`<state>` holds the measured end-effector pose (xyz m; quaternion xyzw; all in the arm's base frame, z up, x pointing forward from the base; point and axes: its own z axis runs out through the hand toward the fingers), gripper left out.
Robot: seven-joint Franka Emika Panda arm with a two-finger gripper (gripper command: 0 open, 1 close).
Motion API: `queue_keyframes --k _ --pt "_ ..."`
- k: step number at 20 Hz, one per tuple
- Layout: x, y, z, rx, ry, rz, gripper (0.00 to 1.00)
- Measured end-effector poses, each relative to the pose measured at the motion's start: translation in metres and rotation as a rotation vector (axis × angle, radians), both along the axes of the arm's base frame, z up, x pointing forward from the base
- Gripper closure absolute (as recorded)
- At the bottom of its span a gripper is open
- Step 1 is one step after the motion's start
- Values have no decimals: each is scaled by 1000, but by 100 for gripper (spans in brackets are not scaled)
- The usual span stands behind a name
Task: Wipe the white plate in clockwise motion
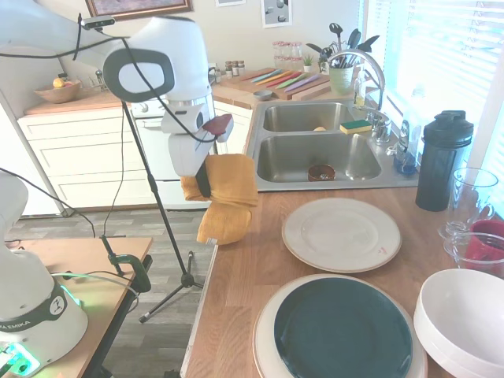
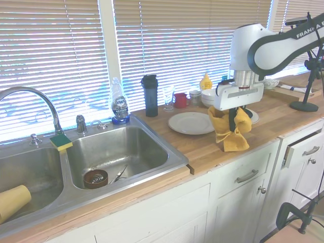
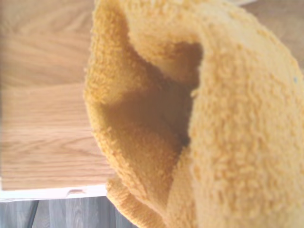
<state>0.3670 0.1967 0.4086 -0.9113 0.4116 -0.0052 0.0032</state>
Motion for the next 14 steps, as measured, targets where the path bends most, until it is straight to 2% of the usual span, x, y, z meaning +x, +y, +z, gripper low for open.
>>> queue_keyframes --k 3,7,10,14 --pt "-1 -4 -32 22 -11 23 100" --pt "13 1 -63 94 -25 51 100" --pt "25 5 -74 142 -38 62 100" --pt "34 10 -78 178 -55 79 100"
